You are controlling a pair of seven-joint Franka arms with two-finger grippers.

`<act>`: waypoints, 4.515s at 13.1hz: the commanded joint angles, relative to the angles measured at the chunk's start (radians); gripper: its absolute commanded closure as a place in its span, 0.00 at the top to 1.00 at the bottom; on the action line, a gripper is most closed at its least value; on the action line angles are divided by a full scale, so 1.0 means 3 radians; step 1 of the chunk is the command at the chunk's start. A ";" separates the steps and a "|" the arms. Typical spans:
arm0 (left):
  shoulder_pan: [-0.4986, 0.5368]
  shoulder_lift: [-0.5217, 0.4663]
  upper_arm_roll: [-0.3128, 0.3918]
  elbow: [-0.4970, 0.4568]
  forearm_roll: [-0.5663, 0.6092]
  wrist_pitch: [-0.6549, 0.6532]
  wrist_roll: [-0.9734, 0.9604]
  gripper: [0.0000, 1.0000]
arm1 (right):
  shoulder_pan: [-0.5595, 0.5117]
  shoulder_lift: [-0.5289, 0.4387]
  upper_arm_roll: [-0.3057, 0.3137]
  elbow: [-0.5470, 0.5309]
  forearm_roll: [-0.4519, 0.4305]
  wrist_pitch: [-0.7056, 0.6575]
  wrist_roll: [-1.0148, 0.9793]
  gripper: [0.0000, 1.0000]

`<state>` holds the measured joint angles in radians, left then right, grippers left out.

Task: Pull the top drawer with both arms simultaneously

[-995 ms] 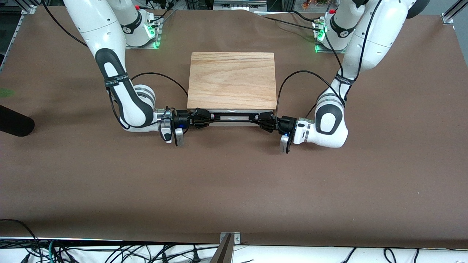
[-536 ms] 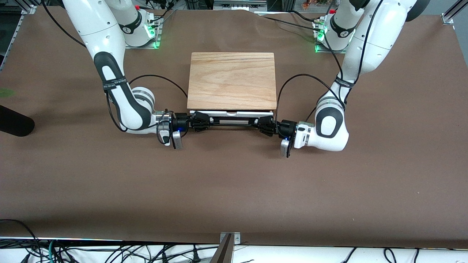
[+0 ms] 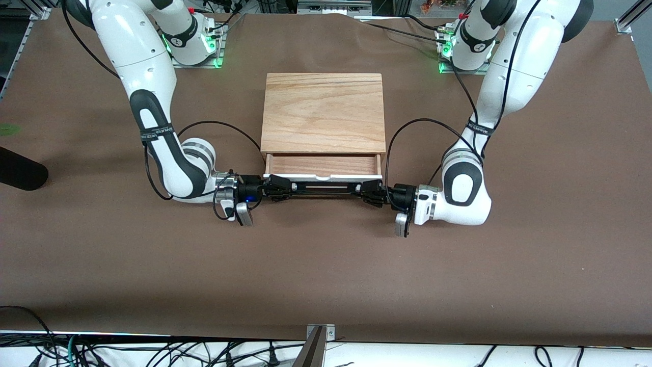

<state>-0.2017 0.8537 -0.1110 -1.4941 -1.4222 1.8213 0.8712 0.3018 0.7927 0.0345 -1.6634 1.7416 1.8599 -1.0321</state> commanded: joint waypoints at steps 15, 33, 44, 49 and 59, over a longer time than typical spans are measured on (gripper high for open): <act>-0.0028 0.0693 0.0258 0.1329 0.0159 0.0095 -0.0506 0.09 | -0.0132 0.0513 -0.0003 0.0968 0.0121 0.0340 0.0398 0.00; -0.0023 0.0631 0.0258 0.1278 0.0200 0.0065 -0.0511 0.85 | -0.0091 0.0344 -0.0013 0.0984 -0.0373 0.0427 0.0580 1.00; 0.0171 -0.0166 0.0671 0.1340 0.1804 -0.0947 -0.1350 1.00 | -0.0433 -0.0106 -0.0569 0.1417 -0.2745 -0.0655 0.1093 1.00; 0.0166 -0.0595 0.0861 0.1340 0.2713 -0.1127 -0.1350 1.00 | -0.0403 -0.0606 -0.0810 0.1495 -0.4089 -0.0993 0.1235 1.00; 0.0156 -0.1495 0.0825 0.1299 0.4877 -0.1132 -0.1390 1.00 | -0.0315 -0.1251 -0.0851 0.1087 -0.5677 -0.1711 0.2474 1.00</act>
<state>-0.1482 0.4609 0.1407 -1.0724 -0.0561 1.4864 0.4758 0.2044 0.4860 -0.2104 -1.2411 0.0661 1.3128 -0.3199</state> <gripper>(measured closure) 0.000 0.000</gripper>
